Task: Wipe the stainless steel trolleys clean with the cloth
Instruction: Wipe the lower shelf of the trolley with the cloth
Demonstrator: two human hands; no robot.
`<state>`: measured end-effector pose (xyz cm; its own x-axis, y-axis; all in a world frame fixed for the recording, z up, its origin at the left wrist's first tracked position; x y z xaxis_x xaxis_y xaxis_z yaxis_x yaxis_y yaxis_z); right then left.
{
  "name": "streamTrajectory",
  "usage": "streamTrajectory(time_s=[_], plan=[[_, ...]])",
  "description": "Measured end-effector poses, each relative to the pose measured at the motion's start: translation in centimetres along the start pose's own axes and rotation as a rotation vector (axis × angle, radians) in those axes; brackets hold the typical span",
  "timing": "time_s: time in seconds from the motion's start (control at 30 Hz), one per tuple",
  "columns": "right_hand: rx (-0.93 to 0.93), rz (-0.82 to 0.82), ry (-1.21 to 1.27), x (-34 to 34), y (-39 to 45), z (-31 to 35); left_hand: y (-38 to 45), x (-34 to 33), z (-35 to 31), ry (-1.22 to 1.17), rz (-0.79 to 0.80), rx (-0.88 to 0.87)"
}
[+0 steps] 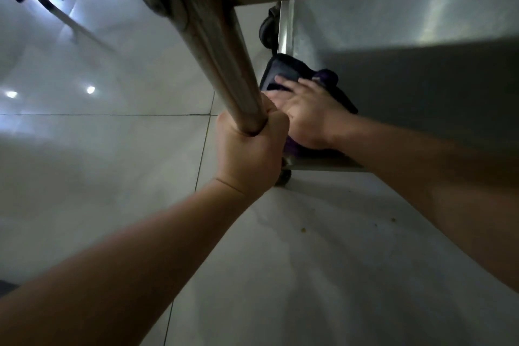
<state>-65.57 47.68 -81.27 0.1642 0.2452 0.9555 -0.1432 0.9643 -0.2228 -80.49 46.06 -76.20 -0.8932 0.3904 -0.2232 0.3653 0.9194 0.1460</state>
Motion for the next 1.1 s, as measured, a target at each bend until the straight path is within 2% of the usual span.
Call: streamTrajectory(time_s=[0.13,0.3,0.4,0.5,0.57,0.63,0.7,0.73,0.8,0.87,0.97,1.03,1.1], plan=[[0.057,0.009,-0.09,-1.6,-4.8,1.5,0.1,0.0,-0.1,0.029,-0.044,0.042],[-0.067,-0.052,-0.129,-2.8,-8.0,1.7,-0.3,-0.2,-0.6,0.113,-0.088,0.06],[-0.093,-0.075,-0.152,-3.0,-9.3,0.1,-0.5,-0.6,-1.0,0.112,-0.187,0.104],[-0.153,-0.094,-0.162,-3.0,-11.5,-2.5,-1.3,-0.5,-1.1,0.269,-0.27,0.144],[-0.201,-0.096,-0.151,-3.0,-13.3,-4.7,-3.2,0.1,-0.2,0.365,-0.316,0.271],[-0.252,-0.094,-0.117,-2.9,-15.0,-6.8,-6.2,0.7,1.2,0.5,-0.295,0.5],[-0.305,-0.091,-0.117,-2.9,-16.3,-8.7,-9.1,0.4,2.9,0.589,-0.149,0.79],[-0.334,-0.087,-0.123,-2.9,-16.7,-9.4,-9.9,0.0,3.6,0.672,-0.034,0.865],[-0.405,-0.079,-0.125,-2.9,-17.0,-9.9,-9.8,-1.8,4.4,0.838,0.143,0.8],[-0.442,-0.07,-0.122,-2.9,-16.6,-9.3,-8.7,-4.5,4.7,0.909,0.208,0.58],[-0.261,-0.057,-0.169,-2.8,-15.4,-7.7,-6.6,-8.6,4.6,0.93,0.191,0.214],[-0.106,-0.046,-0.209,-2.8,-15.2,-7.8,-5.6,-10.4,4.9,0.88,0.143,0.125],[-0.087,-0.07,-0.193,-2.8,-16.0,-8.9,-4.2,-11.2,5.4,0.904,0.087,0.054]])
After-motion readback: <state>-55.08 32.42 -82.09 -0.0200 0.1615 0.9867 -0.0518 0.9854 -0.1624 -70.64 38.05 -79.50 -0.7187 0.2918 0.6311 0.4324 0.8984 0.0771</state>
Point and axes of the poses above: each hand's wrist, its own y-axis towards the middle knuckle, its own x-axis out of the back of the hand, z = x × y, the point moved 1 cm from there along y, towards the middle knuckle, and after that the axes turned 15 degrees about -y, right-handed, at the moved point
